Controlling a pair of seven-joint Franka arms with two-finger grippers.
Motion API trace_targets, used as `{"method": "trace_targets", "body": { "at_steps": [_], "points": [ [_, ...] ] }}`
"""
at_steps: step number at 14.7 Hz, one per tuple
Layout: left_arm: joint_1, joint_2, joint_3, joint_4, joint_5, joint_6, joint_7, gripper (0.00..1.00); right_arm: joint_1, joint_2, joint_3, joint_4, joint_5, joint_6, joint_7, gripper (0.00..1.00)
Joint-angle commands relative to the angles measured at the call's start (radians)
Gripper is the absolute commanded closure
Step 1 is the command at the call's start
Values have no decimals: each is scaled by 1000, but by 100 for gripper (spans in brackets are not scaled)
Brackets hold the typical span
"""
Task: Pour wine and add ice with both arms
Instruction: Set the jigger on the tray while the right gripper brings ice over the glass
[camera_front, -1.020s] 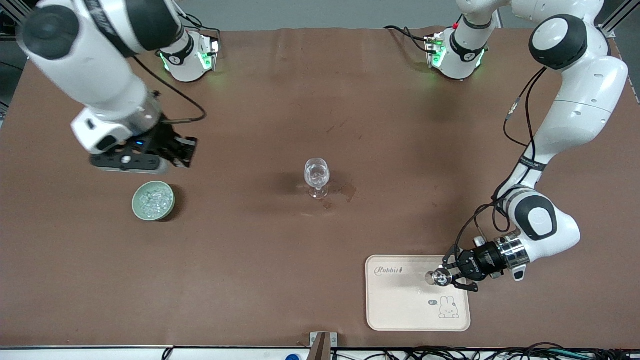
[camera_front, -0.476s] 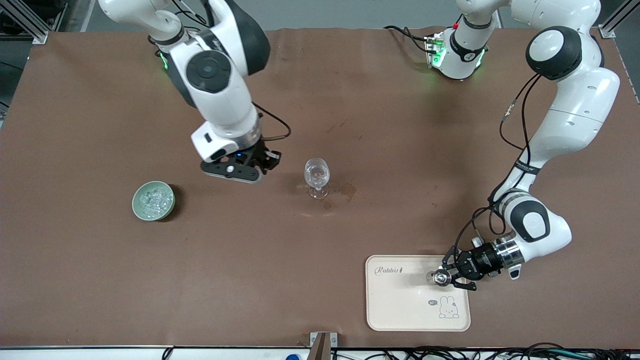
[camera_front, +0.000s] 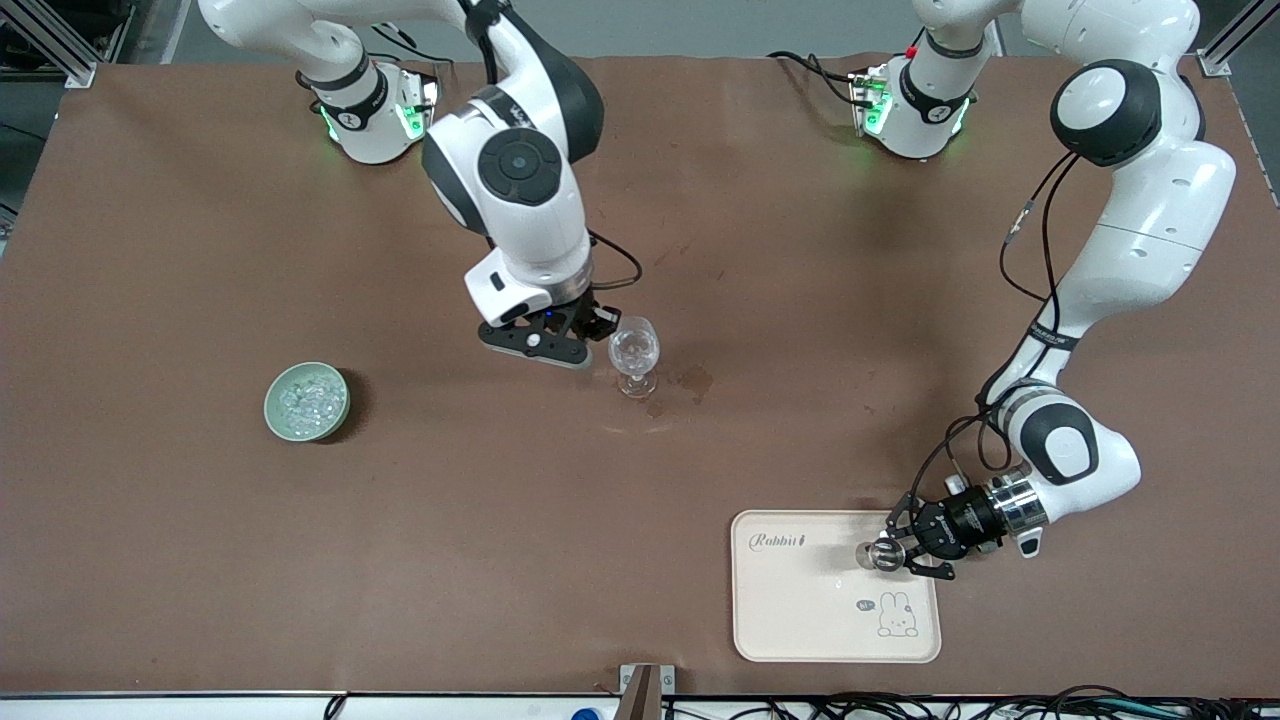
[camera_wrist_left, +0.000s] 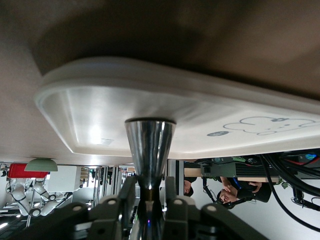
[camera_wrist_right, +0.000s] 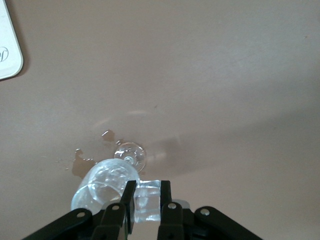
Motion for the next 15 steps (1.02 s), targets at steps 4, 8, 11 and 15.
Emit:
{"method": "trace_targets", "body": {
  "at_steps": [4,8,11,15],
  "points": [
    [-1,-18,14,10,-15,1,6,30,55,123,-9,128,1,26,105,97],
    [22,-107,49,-20,57,-38,3,9,78,123,-9,128,3,19,111,97],
    [66,-168,58,-18,273,-159,3,0,97,125,-9,127,4,14,112,96],
    [77,-297,52,-17,670,-334,12,0,100,125,-9,125,9,12,120,79]
  ]
}}
